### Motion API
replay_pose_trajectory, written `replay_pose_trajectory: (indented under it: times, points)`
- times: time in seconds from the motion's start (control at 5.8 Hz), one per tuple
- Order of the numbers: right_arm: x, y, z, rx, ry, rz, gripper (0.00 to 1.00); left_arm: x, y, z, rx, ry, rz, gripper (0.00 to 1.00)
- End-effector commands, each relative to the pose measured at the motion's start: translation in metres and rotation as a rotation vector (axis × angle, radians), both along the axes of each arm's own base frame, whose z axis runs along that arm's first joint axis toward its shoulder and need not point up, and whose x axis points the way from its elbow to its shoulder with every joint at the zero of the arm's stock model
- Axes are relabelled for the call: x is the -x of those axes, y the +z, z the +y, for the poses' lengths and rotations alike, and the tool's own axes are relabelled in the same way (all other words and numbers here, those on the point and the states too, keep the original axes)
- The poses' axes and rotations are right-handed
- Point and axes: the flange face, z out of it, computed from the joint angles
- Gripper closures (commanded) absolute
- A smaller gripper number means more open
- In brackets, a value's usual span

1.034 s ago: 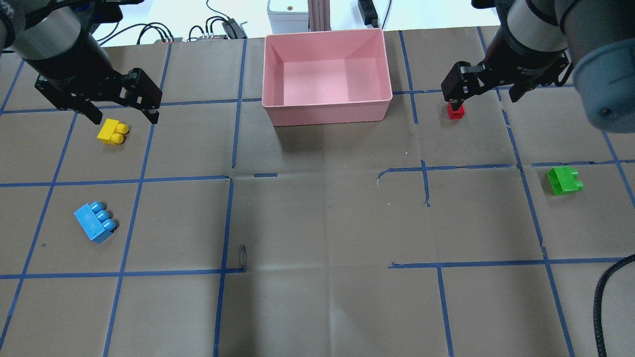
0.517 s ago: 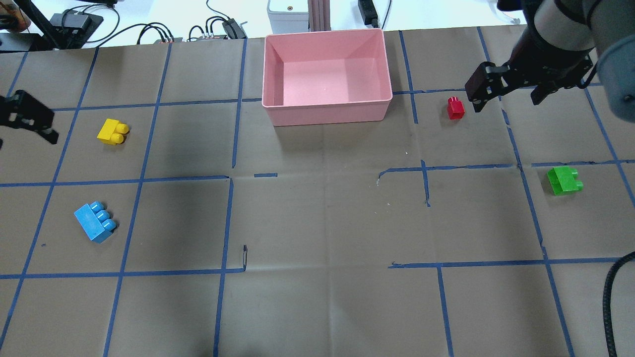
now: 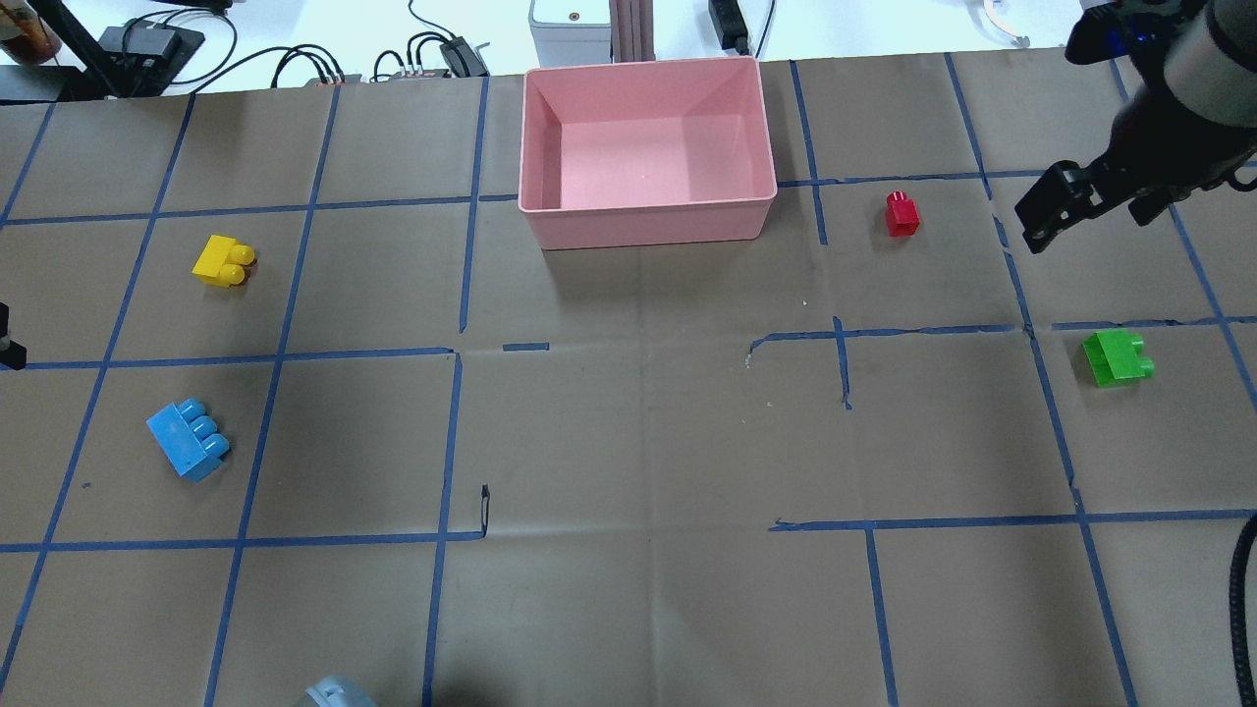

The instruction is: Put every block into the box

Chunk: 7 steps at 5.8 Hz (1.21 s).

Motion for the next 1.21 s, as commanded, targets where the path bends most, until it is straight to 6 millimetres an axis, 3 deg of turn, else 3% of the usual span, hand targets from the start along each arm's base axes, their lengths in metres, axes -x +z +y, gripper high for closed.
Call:
replay_pose_trajectory:
  times: [0.0,0.17,0.34,0.69,0.86,1.03]
  points:
    - [0.070,-0.003,0.006,0.001,0.019,0.025,0.00,0.010,-0.015,0.014,-0.022,0.267,-0.006,0.06]
    - [0.109,-0.019,0.010,-0.026,-0.058,-0.004,0.00,0.005,-0.028,0.008,-0.047,0.276,0.009,0.06]
    - [0.134,-0.066,0.021,-0.086,-0.106,-0.073,0.01,-0.007,-0.053,-0.004,-0.042,0.273,0.008,0.06]
    - [0.144,-0.122,0.042,-0.068,-0.159,-0.121,0.01,-0.026,-0.116,-0.024,-0.016,0.239,-0.010,0.06]
    - [0.142,-0.153,0.051,0.005,-0.165,-0.073,0.01,-0.031,-0.163,-0.031,0.007,0.208,-0.021,0.07]
    - [0.147,-0.167,0.060,0.015,-0.186,-0.069,0.01,-0.029,-0.202,-0.031,0.029,0.213,-0.030,0.07]
